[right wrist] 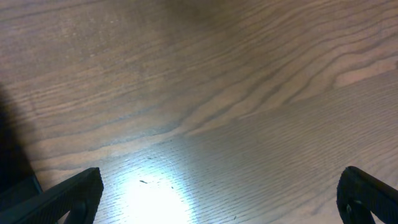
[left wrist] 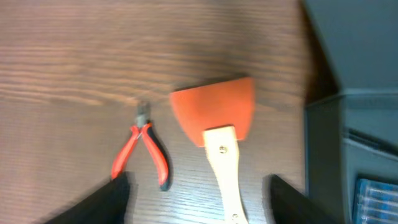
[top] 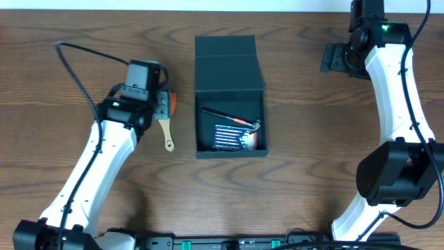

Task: Pack container
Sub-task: 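Withdraw the left gripper and move it over the orange scraper, then lower the left gripper and close it on the scraper's wooden handle, then lift the scraper with the left gripper and carry it over the box, then lower the scraper into the box and open the left gripper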

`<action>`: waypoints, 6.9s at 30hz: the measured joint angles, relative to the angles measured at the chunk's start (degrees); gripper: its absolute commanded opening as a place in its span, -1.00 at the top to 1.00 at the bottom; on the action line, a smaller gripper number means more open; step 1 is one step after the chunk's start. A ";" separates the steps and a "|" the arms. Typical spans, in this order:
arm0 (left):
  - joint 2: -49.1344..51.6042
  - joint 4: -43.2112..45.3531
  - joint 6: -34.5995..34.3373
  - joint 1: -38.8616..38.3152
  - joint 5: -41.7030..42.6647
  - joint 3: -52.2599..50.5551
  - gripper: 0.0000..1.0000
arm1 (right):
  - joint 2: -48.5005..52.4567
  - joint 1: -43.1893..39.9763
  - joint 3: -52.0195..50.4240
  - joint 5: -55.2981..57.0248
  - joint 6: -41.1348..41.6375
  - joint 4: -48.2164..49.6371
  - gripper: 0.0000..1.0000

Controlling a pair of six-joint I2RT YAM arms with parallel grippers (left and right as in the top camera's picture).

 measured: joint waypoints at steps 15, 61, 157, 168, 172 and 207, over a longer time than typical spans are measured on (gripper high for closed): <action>7.28 -1.49 -9.31 1.03 1.64 0.00 -0.97 | 0.02 0.00 0.00 0.00 -0.02 0.00 -0.98; 24.94 -1.03 -17.33 0.96 9.51 0.11 0.88 | 0.00 0.00 0.00 0.00 0.00 0.00 -0.98; 9.53 4.83 48.22 -17.14 35.06 -0.17 0.89 | 0.00 0.00 0.00 0.00 -0.02 0.00 -0.98; 12.46 9.66 38.69 -17.14 31.98 -0.17 0.89 | 0.00 0.00 0.00 0.00 -0.02 0.00 -0.98; 12.46 9.77 35.06 -17.14 29.73 -0.17 0.89 | 0.00 0.00 0.00 0.00 -0.02 0.00 -0.99; 12.52 6.08 30.40 -17.14 25.79 -0.17 0.89 | 0.00 0.00 0.00 0.00 -0.02 0.00 -0.99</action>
